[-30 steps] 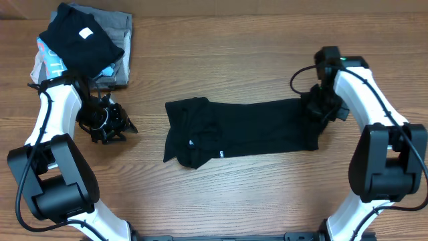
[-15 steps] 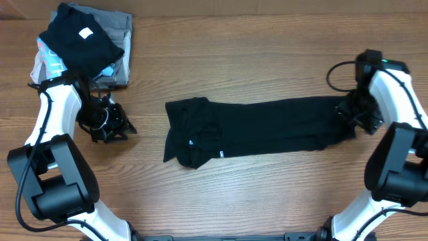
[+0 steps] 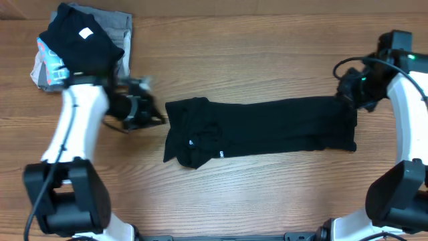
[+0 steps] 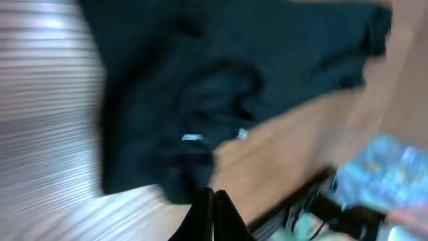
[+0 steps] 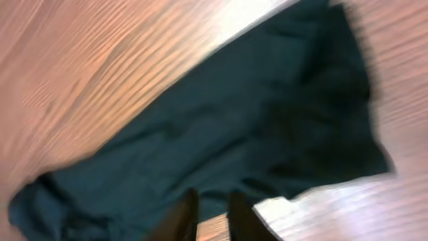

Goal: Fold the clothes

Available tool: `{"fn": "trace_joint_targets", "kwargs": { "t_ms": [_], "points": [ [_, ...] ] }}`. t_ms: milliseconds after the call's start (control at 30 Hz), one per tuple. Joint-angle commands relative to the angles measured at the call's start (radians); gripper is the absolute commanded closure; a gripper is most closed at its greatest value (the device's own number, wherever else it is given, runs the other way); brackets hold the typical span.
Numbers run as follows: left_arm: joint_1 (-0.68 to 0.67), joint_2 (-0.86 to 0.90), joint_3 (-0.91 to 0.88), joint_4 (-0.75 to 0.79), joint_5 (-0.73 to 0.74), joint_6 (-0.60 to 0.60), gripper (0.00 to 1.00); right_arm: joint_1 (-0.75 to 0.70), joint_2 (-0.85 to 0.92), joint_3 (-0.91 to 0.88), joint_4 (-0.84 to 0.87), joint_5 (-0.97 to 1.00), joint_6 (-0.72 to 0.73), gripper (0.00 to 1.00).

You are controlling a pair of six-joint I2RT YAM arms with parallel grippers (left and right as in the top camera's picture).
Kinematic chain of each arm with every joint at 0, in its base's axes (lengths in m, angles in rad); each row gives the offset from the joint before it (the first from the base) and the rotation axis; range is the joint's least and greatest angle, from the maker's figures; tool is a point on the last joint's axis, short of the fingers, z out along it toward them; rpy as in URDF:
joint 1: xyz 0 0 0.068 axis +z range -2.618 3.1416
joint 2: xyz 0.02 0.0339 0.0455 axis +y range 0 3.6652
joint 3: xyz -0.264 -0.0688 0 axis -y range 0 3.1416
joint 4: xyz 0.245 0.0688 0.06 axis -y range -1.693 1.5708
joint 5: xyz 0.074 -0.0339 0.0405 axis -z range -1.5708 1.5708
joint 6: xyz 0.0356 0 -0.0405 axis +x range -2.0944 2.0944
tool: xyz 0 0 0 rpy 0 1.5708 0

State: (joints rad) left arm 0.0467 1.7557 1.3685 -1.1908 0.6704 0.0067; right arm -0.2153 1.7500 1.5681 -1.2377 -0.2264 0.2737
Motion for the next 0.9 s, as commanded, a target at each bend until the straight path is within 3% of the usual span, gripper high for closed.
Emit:
{"fn": "trace_joint_targets", "kwargs": {
  "t_ms": [0, 267, 867],
  "points": [
    [-0.179, 0.011, 0.01, 0.032, -0.006, -0.06, 0.96, 0.019, 0.03, -0.079, 0.031, -0.09, -0.035, 0.96],
    [-0.365, 0.112, 0.01, 0.126, -0.05, -0.159, 0.96, 0.012, 0.042, -0.246, 0.146, -0.089, 0.001, 0.96],
    [-0.309, 0.428, 0.009, 0.182, -0.139, -0.187, 0.96, -0.005, 0.042, -0.463, 0.368, 0.016, 0.098, 0.96]
  ]
}}
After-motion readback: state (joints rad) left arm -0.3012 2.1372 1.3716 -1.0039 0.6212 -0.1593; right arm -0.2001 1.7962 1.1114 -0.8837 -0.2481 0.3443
